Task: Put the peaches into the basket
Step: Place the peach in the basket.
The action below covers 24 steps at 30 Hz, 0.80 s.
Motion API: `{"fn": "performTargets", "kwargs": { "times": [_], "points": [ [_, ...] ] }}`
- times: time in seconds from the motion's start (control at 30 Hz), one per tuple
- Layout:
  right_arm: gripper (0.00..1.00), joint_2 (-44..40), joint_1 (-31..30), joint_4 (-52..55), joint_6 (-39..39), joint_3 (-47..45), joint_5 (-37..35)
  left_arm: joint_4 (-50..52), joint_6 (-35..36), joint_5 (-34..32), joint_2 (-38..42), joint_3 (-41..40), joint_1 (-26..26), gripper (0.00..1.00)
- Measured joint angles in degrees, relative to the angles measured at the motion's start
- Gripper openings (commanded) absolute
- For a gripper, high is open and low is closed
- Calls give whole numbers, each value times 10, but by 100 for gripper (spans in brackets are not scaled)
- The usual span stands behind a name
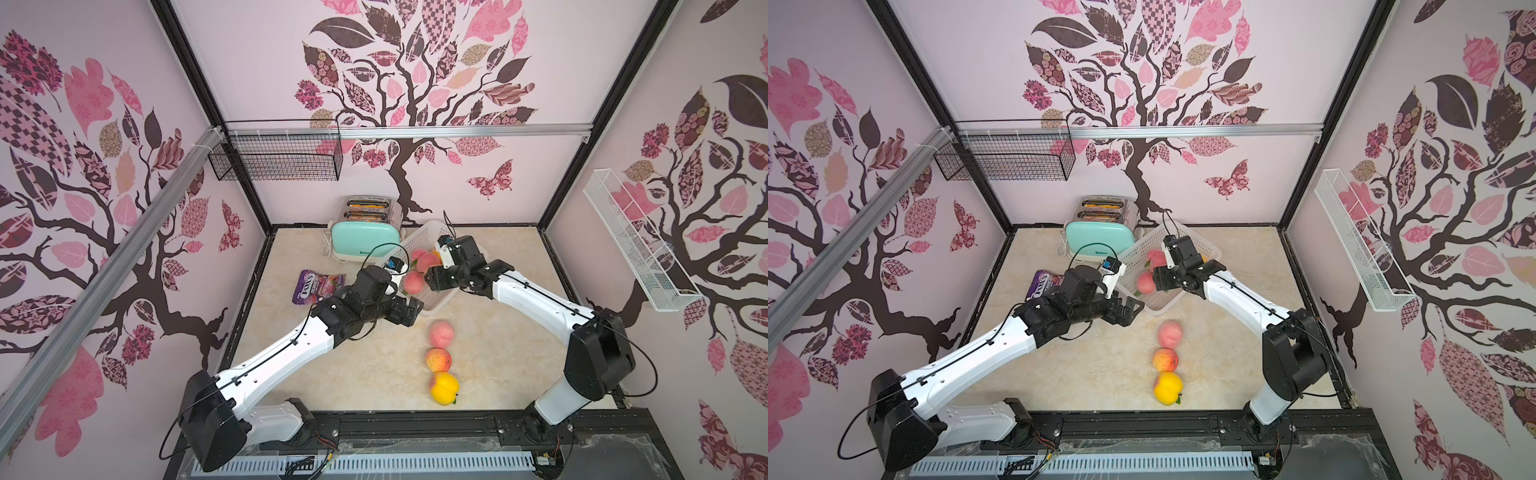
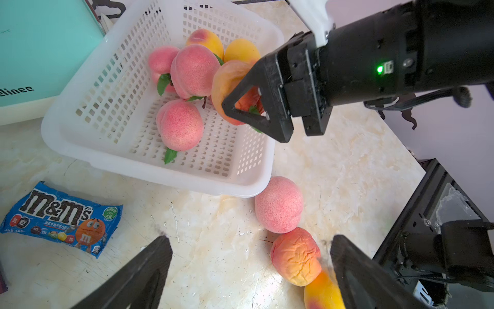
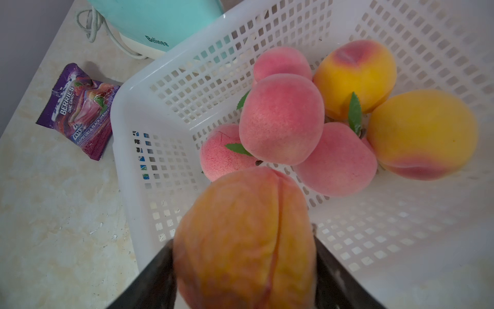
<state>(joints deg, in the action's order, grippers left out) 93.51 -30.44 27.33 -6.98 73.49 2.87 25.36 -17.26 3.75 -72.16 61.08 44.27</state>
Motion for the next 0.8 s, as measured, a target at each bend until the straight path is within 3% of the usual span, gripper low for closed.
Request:
{"fn": "performTargets", "kwargs": {
  "times": [0.8],
  "points": [
    [77, 73, -28, -14, 31, -2, -91, 0, 4, -6, 0, 0, 0, 97]
  ]
}}
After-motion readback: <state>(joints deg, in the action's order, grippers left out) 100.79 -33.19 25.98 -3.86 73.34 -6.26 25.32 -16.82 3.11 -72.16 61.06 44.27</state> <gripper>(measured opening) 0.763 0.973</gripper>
